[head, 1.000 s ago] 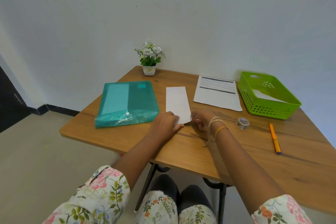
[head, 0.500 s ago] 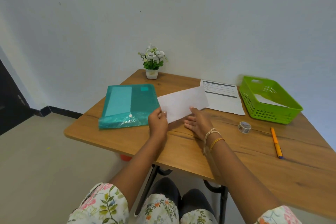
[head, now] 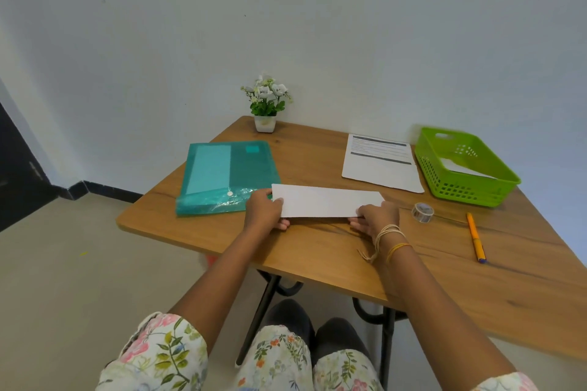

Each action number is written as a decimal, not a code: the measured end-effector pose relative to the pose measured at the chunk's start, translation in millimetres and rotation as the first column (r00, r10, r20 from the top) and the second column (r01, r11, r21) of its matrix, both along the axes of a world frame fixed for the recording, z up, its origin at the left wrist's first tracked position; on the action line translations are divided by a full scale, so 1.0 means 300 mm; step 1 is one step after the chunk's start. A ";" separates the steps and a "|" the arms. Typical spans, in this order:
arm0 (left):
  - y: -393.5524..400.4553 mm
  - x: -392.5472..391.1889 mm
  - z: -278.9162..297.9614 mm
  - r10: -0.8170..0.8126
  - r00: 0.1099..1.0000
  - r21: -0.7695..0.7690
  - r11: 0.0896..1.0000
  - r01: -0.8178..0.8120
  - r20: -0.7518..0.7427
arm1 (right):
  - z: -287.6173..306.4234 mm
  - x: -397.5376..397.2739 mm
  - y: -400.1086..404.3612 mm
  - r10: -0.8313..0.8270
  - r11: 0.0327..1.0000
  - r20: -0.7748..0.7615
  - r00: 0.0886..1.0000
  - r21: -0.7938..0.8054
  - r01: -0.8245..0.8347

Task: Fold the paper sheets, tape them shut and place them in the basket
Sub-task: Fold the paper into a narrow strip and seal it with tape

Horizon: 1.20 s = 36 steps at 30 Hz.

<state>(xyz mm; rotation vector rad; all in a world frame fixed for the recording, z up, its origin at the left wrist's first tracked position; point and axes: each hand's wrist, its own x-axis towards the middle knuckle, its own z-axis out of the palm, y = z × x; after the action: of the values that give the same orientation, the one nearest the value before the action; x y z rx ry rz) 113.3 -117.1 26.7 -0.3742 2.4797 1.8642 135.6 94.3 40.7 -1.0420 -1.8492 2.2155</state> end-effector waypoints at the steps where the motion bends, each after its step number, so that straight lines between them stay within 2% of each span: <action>1: 0.006 0.004 -0.008 -0.027 0.998 -0.129 0.991 0.020 -0.052 | 0.001 0.007 0.009 0.007 0.999 0.036 0.999 0.046 -0.009; 3: 0.021 0.018 -0.019 -0.090 0.984 -0.351 0.936 0.030 -0.155 | 0.002 0.017 0.030 0.020 0.993 0.097 0.995 0.111 -0.031; 5: 0.039 0.029 -0.027 -0.128 0.968 -0.502 0.865 0.003 -0.214 | -0.001 0.029 0.049 0.040 0.985 0.156 0.987 0.161 -0.065; 9: 0.093 0.053 -0.032 -0.189 0.965 -0.665 0.746 0.022 -0.180 | -0.005 0.056 0.078 0.123 0.957 0.231 0.965 0.230 -0.177; 12: 0.133 0.087 -0.038 -0.191 0.962 -0.812 0.582 -0.048 -0.194 | -0.013 0.074 0.103 0.131 0.914 0.257 0.958 0.343 -0.216; 14: 0.159 0.111 -0.047 -0.182 0.955 -0.859 0.498 -0.117 -0.236 | -0.018 0.089 0.123 0.143 0.837 0.249 0.958 0.486 -0.251; 16: 0.181 0.122 -0.052 -0.179 0.942 -0.872 0.457 -0.177 -0.285 | -0.027 0.104 0.148 0.099 0.680 0.203 0.974 0.701 -0.215; 18: 0.199 0.119 -0.058 -0.225 0.916 -0.860 0.471 -0.195 -0.331 | -0.033 0.115 0.173 -0.008 0.553 0.092 0.996 0.830 -0.072; 20: 0.218 0.108 -0.067 -0.324 0.874 -0.829 0.541 -0.144 -0.363 | -0.036 0.110 0.205 -0.079 0.495 0.019 0.997 0.868 0.023; 23: 0.244 0.089 -0.079 -0.430 0.817 -0.762 0.648 -0.016 -0.383 | -0.045 0.093 0.258 -0.110 0.432 0.028 0.994 0.901 0.022; 26: 0.257 0.075 -0.093 -0.486 0.793 -0.754 0.655 0.052 -0.367 | -0.064 0.076 0.294 -0.117 0.403 0.078 0.990 0.915 -0.025; 29: 0.257 0.072 -0.097 -0.490 0.776 -0.739 0.672 0.047 -0.396 | -0.081 0.058 0.316 -0.084 0.387 0.111 0.990 0.919 -0.070; 32: 0.257 0.081 -0.094 -0.494 0.750 -0.722 0.691 0.032 -0.439 | -0.083 0.043 0.317 -0.024 0.427 0.018 1.000 0.904 -0.006; 34: 0.254 0.083 -0.096 -0.505 0.735 -0.715 0.698 0.040 -0.452 | -0.073 0.035 0.286 0.083 0.525 -0.149 0.985 0.847 0.084; 36: 0.247 0.083 -0.094 -0.502 0.743 -0.675 0.732 0.092 -0.443 | -0.059 0.022 0.240 0.233 0.636 -0.262 0.937 0.770 0.057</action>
<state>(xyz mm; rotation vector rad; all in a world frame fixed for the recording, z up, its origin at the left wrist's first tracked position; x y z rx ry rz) 138.1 -42.9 -1.6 0.7684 3.2477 1.0737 142.1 166.3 23.1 -0.3622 -2.3255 1.2166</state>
